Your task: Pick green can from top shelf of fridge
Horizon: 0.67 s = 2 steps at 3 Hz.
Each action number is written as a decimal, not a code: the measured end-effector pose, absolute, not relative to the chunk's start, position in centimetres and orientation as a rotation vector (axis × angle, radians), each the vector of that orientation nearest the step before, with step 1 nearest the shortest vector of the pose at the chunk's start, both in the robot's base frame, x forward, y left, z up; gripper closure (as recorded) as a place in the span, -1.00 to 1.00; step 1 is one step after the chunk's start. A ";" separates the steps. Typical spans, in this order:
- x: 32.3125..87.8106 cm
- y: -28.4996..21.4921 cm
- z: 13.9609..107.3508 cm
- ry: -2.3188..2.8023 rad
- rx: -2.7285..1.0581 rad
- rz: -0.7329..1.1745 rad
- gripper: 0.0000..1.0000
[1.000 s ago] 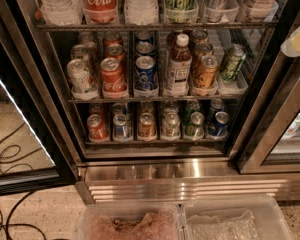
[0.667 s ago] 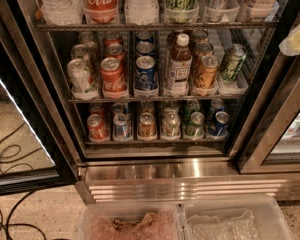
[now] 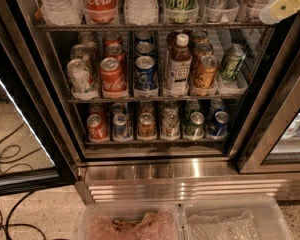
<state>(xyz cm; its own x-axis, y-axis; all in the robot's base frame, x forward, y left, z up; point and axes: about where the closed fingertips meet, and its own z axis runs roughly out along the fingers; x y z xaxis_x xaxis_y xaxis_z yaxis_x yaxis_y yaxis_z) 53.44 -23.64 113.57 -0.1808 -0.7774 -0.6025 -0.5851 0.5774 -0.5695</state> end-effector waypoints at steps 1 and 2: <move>53.6 -23.3 113.7 1.869 -1.102 -0.256 -1.00; 54.9 -20.2 113.2 1.823 -1.226 -0.198 -1.00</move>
Offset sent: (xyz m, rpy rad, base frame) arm 0.0358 0.0822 -0.0126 -0.0518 0.0676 0.3035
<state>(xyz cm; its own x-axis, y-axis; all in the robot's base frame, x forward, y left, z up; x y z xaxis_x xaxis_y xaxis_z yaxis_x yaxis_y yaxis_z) 54.94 -20.18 113.23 -0.1014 -0.8041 -0.5858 -0.6594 0.4952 -0.5657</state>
